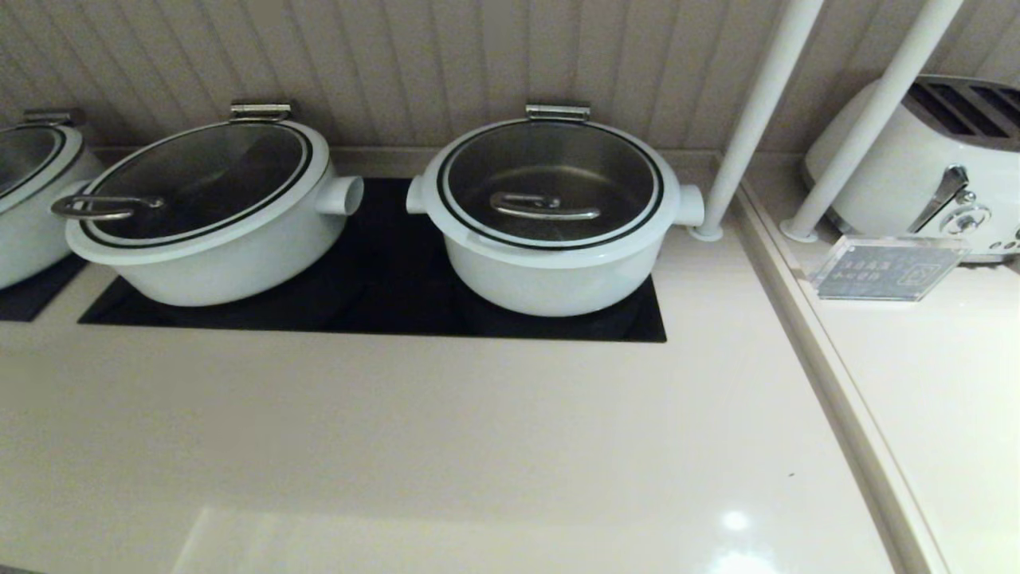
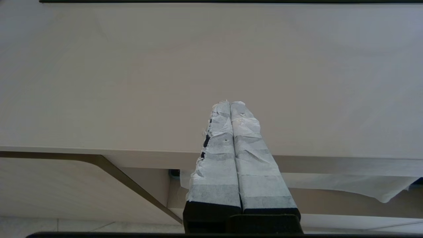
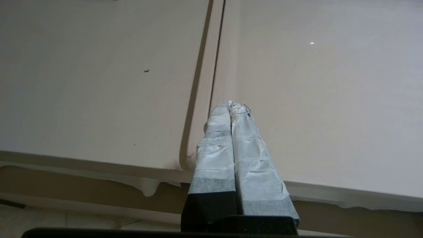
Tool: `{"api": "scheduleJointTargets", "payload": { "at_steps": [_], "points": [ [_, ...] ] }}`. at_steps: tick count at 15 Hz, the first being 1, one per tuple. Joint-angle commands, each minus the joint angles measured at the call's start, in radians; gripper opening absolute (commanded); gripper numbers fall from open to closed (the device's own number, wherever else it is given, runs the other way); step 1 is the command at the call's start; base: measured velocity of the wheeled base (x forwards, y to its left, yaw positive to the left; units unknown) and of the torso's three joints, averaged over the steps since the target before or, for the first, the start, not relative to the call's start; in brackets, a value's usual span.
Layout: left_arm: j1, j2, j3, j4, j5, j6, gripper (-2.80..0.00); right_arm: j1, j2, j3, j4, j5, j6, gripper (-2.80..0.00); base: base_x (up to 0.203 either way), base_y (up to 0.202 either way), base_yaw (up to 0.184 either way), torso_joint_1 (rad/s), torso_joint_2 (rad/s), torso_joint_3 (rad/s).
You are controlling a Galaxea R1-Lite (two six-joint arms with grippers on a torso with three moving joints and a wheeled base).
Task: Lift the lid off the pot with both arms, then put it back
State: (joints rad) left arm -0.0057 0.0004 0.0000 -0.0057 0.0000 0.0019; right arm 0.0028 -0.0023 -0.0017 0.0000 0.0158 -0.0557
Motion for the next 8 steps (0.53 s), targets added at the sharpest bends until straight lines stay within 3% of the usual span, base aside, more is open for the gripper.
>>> {"api": "scheduleJointTargets", "payload": {
  "at_steps": [1,8],
  "points": [
    [0.0,0.0,0.0,0.0,0.0,0.0,-2.8,0.0,0.002,0.0,0.0,-0.016,0.002,-2.8,0.0,0.0,0.0,0.0,0.0,0.0],
    [0.0,0.001,0.0,0.0,0.001,0.0,-2.8,0.0,0.002,0.0,0.0,-0.016,0.011,-2.8,0.0,0.0,0.0,0.0,0.0,0.0]
  ]
}}
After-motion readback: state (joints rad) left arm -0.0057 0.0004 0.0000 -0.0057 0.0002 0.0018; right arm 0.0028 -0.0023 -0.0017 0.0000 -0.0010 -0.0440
